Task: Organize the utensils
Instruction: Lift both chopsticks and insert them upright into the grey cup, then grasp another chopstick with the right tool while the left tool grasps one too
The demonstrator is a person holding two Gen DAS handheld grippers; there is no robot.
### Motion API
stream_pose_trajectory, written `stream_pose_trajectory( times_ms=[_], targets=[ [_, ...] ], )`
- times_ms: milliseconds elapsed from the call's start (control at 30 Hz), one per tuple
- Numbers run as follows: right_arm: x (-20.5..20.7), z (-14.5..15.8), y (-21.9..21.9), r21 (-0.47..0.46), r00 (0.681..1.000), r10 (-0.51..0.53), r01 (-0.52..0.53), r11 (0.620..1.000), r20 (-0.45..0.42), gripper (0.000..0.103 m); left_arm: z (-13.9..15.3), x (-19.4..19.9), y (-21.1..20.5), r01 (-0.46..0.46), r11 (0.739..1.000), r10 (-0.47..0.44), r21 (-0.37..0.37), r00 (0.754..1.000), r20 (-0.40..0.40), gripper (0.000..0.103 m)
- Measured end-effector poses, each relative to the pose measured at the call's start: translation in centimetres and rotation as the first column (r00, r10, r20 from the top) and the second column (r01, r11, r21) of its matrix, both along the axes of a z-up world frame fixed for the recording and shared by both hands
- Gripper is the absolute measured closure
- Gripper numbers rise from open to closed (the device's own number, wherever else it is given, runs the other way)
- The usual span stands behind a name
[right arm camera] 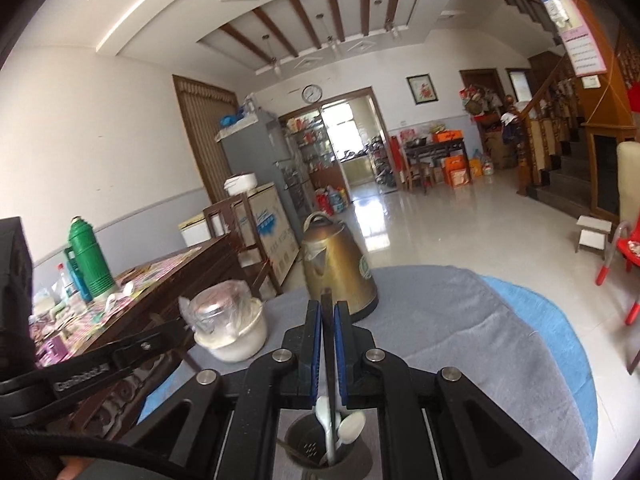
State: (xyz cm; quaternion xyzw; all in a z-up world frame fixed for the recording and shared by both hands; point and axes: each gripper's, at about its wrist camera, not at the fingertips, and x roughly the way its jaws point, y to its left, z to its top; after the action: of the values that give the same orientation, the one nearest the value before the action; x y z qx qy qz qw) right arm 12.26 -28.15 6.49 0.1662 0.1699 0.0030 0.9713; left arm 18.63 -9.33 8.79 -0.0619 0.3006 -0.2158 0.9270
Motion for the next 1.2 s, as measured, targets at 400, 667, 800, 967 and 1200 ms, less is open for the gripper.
stream_pose_trajectory(
  times_ms=[400, 667, 800, 967, 1200],
  targets=[
    [-5.0, -0.9, -3.5, 0.155, 0.999, -0.028, 0.023, 0.988, 0.03, 0.066, -1.2, -3.9, 3.5, -0.069, 0.997, 0.069, -0.018, 0.997, 0.041, 0.05],
    [-7.3, -3.5, -6.0, 0.226, 0.997, -0.077, 0.077, 0.971, -0.01, 0.066, -6.0, -4.5, 5.8, -0.129, 0.992, 0.129, 0.005, 0.989, -0.066, 0.05],
    [-7.2, -6.1, -6.6, 0.22, 0.993, -0.079, 0.097, 0.971, -0.088, 0.066, -9.6, -4.4, 6.5, -0.145, 0.989, 0.149, 0.033, 0.975, -0.166, 0.05],
    [-6.1, -10.4, -7.3, 0.244, 0.969, -0.049, 0.109, 0.964, -0.242, 0.066, -13.5, -4.8, 6.2, -0.127, 0.989, 0.144, 0.079, 0.952, -0.269, 0.05],
    [-4.2, -15.9, -5.5, 0.256, 0.9, 0.047, 0.073, 0.964, -0.433, 0.067, -17.7, -5.3, 4.6, -0.041, 0.992, 0.084, 0.12, 0.92, -0.382, 0.05]
  ],
)
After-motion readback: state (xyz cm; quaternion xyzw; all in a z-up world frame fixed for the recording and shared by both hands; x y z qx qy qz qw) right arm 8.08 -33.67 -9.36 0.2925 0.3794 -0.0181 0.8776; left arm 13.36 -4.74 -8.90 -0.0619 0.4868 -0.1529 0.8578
